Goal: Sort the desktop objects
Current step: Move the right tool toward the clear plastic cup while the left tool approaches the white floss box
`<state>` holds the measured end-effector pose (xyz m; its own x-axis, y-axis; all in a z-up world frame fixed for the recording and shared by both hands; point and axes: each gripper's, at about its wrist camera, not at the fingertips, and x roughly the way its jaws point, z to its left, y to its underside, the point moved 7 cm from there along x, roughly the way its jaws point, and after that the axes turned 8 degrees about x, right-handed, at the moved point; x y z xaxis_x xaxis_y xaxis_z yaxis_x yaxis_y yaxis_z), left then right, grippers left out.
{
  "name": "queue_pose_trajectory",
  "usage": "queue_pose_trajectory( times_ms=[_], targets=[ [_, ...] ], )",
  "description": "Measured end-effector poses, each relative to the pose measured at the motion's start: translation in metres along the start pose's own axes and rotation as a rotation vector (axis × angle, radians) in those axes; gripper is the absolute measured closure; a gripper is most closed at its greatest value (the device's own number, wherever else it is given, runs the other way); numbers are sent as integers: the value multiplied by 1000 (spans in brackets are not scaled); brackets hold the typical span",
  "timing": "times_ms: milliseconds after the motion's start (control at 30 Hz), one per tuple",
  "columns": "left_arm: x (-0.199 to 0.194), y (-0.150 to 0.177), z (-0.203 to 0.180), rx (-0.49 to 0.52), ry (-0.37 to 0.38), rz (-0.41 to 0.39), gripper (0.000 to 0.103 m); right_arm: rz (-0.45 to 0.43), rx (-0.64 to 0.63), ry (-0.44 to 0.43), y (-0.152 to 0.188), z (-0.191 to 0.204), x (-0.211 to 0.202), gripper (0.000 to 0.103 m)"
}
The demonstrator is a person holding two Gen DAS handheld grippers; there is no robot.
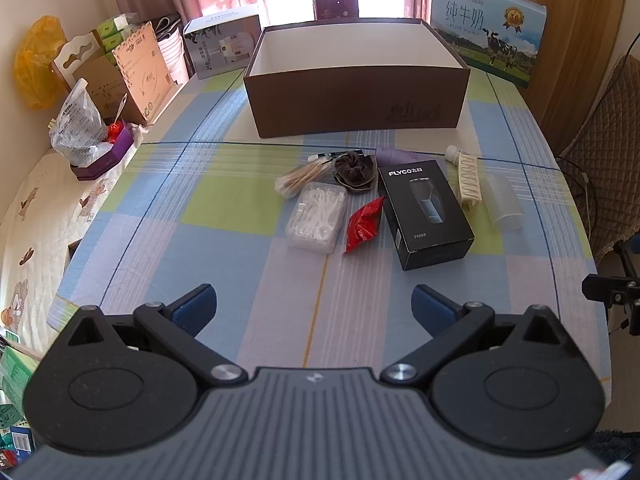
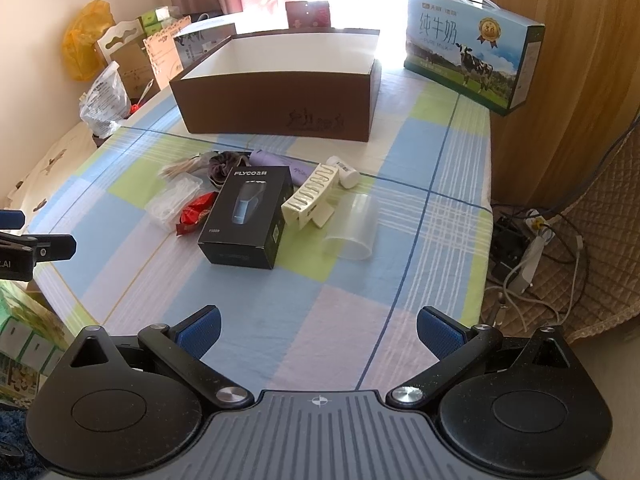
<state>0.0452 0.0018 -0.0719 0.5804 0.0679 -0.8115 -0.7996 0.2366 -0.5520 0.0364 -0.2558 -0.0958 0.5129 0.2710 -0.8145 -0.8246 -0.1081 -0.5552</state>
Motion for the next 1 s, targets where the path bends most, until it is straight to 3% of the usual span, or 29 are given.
queue_pose_trajectory(
  times_ms=[1000],
  targets=[
    [19, -7, 19, -2, -6, 5, 1, 0, 37, 0, -12, -6, 18, 2]
  ],
)
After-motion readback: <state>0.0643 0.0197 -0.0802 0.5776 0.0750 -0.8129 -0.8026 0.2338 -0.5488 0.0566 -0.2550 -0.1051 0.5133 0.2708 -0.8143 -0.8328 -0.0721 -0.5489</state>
